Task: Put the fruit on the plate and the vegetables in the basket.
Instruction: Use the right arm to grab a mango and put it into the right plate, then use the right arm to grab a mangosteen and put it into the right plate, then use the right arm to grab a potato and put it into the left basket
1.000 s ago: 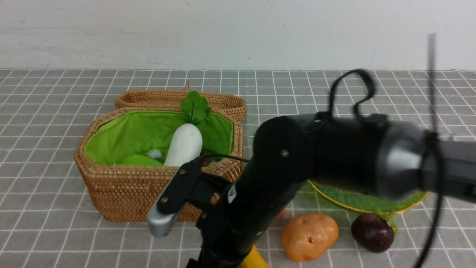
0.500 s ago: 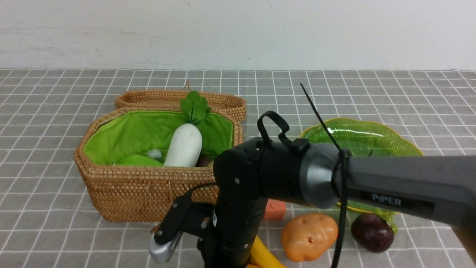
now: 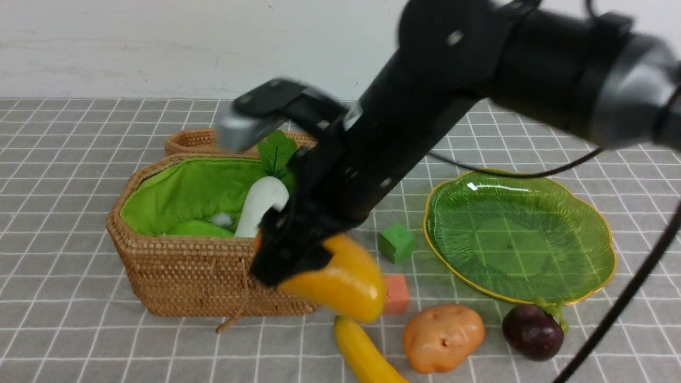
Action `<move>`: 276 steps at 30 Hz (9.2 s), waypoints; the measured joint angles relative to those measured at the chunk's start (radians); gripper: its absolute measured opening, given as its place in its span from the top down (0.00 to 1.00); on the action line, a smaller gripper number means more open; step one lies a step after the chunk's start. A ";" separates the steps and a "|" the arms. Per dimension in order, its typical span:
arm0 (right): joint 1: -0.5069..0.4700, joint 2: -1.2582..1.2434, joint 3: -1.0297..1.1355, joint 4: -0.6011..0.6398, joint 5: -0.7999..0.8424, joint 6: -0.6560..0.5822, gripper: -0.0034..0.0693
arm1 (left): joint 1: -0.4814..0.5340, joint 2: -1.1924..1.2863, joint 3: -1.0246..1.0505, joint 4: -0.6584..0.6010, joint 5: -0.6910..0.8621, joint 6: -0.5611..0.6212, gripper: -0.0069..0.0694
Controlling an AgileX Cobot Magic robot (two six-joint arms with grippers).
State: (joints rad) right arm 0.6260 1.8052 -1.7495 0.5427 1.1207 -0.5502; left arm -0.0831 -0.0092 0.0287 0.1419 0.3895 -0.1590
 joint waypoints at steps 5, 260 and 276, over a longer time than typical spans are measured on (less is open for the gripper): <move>-0.218 -0.043 -0.001 -0.013 -0.006 0.031 0.15 | 0.000 0.000 0.000 0.000 0.000 0.000 0.76; -0.027 -0.122 0.434 -0.399 -0.298 -0.427 0.30 | 0.000 0.000 0.000 0.003 0.001 0.000 0.60; -0.027 0.075 0.106 0.065 -0.541 -0.422 0.31 | 0.000 0.000 0.000 0.003 0.001 0.001 0.60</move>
State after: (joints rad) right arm 0.5991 1.8799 -1.6440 0.6076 0.5792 -0.9720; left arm -0.0831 -0.0092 0.0287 0.1447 0.3904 -0.1581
